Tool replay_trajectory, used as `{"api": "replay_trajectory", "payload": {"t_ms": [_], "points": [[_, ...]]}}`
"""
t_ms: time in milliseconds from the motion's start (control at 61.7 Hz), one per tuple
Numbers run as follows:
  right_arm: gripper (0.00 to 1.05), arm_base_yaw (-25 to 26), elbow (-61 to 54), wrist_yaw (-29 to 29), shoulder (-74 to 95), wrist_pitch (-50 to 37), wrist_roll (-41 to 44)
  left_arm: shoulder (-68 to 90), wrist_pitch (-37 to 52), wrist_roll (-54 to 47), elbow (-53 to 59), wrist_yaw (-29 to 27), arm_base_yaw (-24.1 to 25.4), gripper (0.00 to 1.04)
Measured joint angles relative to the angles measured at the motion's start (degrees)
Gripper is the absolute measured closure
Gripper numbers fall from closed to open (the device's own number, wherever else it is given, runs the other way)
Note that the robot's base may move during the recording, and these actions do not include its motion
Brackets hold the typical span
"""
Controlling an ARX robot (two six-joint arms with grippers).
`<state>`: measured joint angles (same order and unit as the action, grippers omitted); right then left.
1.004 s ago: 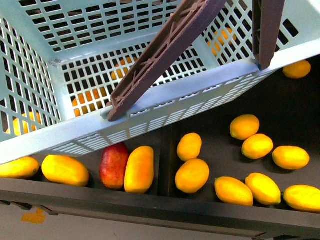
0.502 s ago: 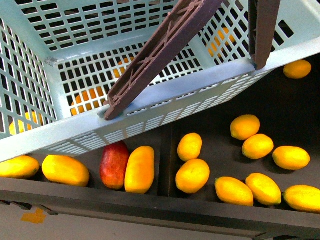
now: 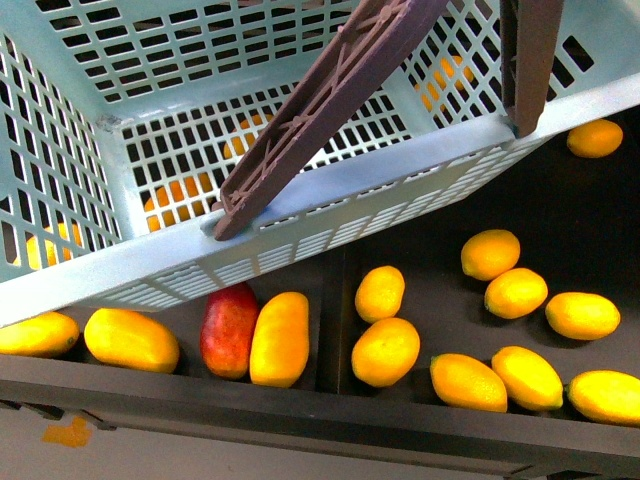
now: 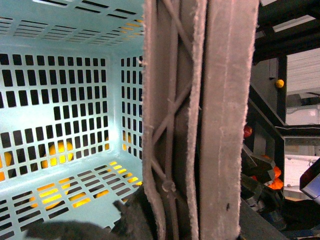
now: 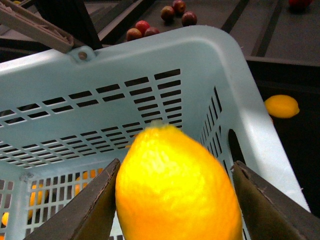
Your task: Pick lemon and mango into basket
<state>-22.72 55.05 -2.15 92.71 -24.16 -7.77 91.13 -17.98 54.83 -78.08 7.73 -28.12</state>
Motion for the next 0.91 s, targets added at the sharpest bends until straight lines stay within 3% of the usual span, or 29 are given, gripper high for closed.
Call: {"api": "replay_trajectory", "payload": {"t_ms": [211,340,454,632,907], "points": [[0.07,0.35,-0.07,-3.04,-0.24,1.29,-0.17,0.02,-0.02,-0.11,0.02,0.09,0.00,0.89],[0.09,3.17,-1.31,-10.16,-3.96,2.45,0.13,0.02,-0.02,-0.17,0.02,-0.07,0.00,0.89],[0.09,5.53,-1.79,-12.72,-7.10,2.60,0.13,0.02,-0.02,-0.20,0.02,-0.24,0.17,0.89],[0.36,7.63,-14.14,-11.98,-11.56,-16.26,5.77,0.02,0.00,-0.24,0.02,0.52,-0.24,0.89],[0.92,13.62,-33.66,-6.84,-24.20,-22.43,7.34,0.02,-0.02,-0.15,0.02,0.02,-0.13,0.89]]}}
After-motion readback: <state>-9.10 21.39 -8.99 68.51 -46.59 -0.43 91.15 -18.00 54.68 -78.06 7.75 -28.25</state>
